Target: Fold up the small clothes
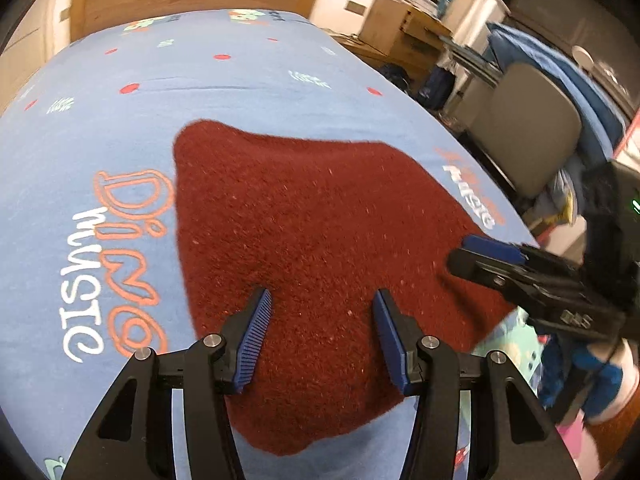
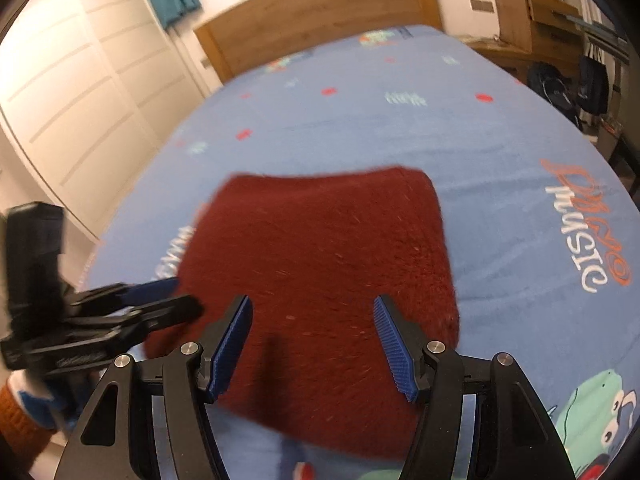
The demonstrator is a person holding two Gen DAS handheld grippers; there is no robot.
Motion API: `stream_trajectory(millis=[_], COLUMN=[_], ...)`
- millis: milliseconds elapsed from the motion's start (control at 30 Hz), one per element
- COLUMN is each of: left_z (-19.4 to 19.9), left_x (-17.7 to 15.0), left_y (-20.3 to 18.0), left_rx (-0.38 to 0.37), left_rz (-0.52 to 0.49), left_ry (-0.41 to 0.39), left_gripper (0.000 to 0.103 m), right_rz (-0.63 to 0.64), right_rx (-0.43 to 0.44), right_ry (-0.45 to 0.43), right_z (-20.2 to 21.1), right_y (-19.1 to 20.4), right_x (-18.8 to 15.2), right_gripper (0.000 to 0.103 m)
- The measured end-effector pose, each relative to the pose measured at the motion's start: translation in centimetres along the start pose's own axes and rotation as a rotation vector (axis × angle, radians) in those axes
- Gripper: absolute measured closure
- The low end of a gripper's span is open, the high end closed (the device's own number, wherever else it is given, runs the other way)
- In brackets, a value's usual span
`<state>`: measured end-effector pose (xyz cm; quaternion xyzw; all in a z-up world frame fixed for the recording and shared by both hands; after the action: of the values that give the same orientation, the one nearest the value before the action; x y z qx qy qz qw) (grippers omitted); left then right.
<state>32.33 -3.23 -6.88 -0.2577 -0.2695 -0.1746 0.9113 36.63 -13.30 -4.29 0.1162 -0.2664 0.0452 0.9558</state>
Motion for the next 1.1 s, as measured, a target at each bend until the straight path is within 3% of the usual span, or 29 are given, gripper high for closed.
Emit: stream_trajectory(millis=[200,400,533,667,800,933,1100], left_z=[-1.1,-2.5,-1.3,1.3,3.4,2.8,1.3], left_x=[-1.9,-1.9,-1.2,-0.2,0.9,0.9,0.3], left_y=[-2.3,-1.4,-1.6,-0.7,1.6,5.2,7.3], left_rx=[-0.007,0.002,0.009,-0.012,0.029,0.014,-0.040], left_rz=[-0.059,-0.008,-0.008,0.061,0.107,0.217,0.285], left_ry=[0.021,0.013,0.007,-0.053,-0.111,-0.086,-0.048], left_gripper=[0.054,0.054,0.052,0.046,0.038,0.038,0.038], right_rz=[-0.028,-0.058,-0.065,-0.045,-0.057,-0.098,-0.144], right_rx=[-0.007,-0.006,-0.018,0.000,-0.012,0.007,0.070], right_ry=[0.035,0.039,0.048,0.040,-0.001,0.020,0.070], right_z=[-1.1,-2.1,-2.1,-0.6,1.0,0.5,-1.2], right_y=[-2.8,-3.7,-3.2,-3.0,-3.6,-4.4,-5.0], right_x=[-2.0,-3.7,-3.4,-2.7,-1.6,-1.1,-1.2], right_gripper=[0.038,0.037,0.036,0.036,0.035,0.029,0.024])
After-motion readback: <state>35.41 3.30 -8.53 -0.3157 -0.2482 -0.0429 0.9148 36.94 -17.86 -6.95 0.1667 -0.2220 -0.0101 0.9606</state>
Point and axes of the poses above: each gripper's, at about its wrist camera, not at the fingertips, and z roughly against the way its jaws point, y to its left, x to its top, the point moved 5 cm from there along -z, roughly the way its jaws point, and after that the axes turned 7 degrees about -x, right-handed, at the moved point
